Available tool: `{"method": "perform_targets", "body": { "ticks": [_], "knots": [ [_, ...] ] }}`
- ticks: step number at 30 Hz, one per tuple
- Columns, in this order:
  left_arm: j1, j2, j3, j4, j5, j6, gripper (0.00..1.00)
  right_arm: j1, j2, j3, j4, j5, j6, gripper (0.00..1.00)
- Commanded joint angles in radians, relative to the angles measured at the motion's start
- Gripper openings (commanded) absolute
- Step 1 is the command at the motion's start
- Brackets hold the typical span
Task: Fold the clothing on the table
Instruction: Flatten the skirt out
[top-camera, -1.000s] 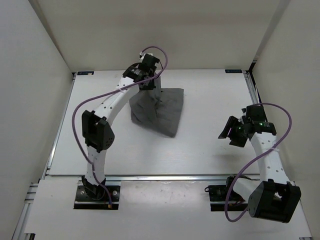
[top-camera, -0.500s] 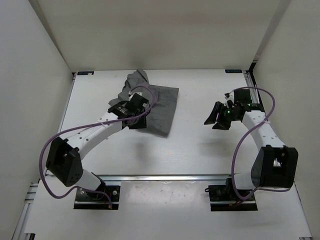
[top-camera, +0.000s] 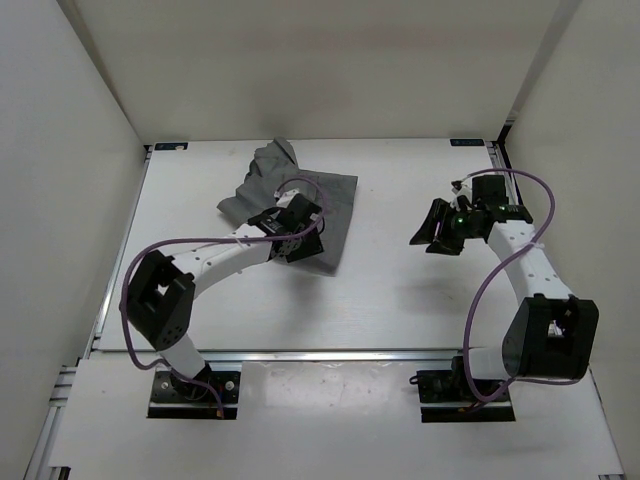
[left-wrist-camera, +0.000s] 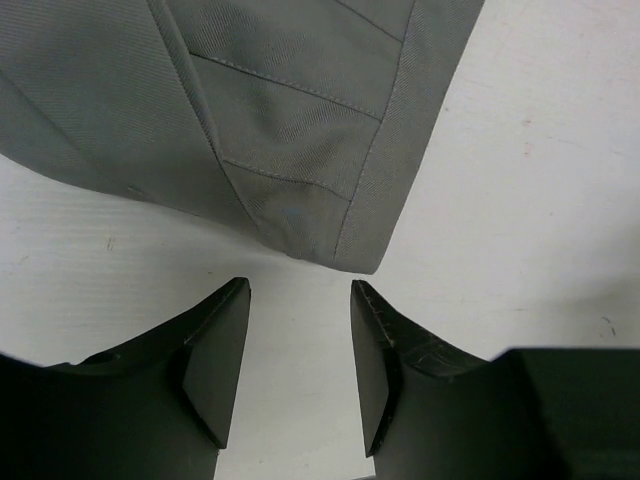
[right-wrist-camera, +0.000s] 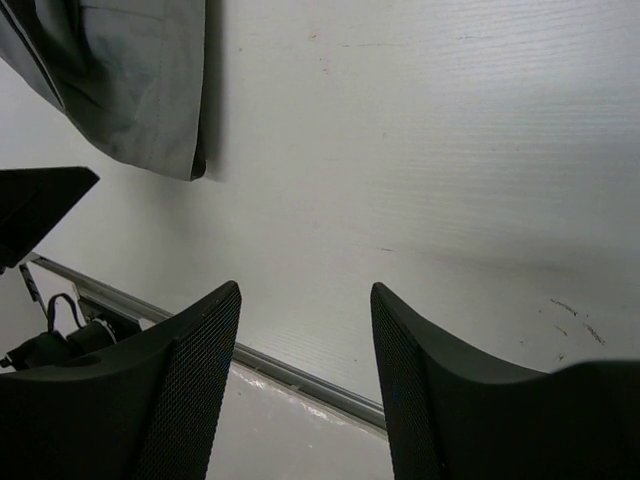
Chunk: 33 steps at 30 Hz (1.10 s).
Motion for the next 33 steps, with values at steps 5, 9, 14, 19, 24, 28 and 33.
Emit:
{"method": "perform_targets", "body": {
  "ticks": [5,9,14,19,24,28,33],
  "knots": [
    [-0.070,0.122,0.128,-0.039,-0.053,-0.052,0.54,0.031,-0.040,0.027,-0.040,0.019,-0.036,0.60],
    [-0.077,0.153,0.165,-0.070,-0.066,-0.048,0.55,0.040,-0.049,0.027,-0.051,0.027,-0.044,0.61],
    [-0.064,0.156,0.137,-0.096,-0.066,-0.051,0.55,0.031,-0.069,0.014,-0.043,0.036,-0.041,0.61],
    [-0.076,0.171,0.126,-0.110,-0.070,-0.046,0.56,0.008,-0.083,-0.001,-0.040,0.031,-0.032,0.61],
    [-0.057,0.226,0.134,-0.089,-0.076,-0.034,0.56,0.002,-0.094,-0.004,-0.051,0.024,-0.041,0.61],
    [-0.052,0.254,0.133,-0.072,-0.100,-0.023,0.55,0.006,-0.105,-0.009,-0.057,0.028,-0.041,0.61],
    [-0.034,0.283,0.149,-0.062,-0.108,-0.026,0.54,0.017,-0.106,-0.010,-0.075,0.035,-0.042,0.61]
  ]
}}
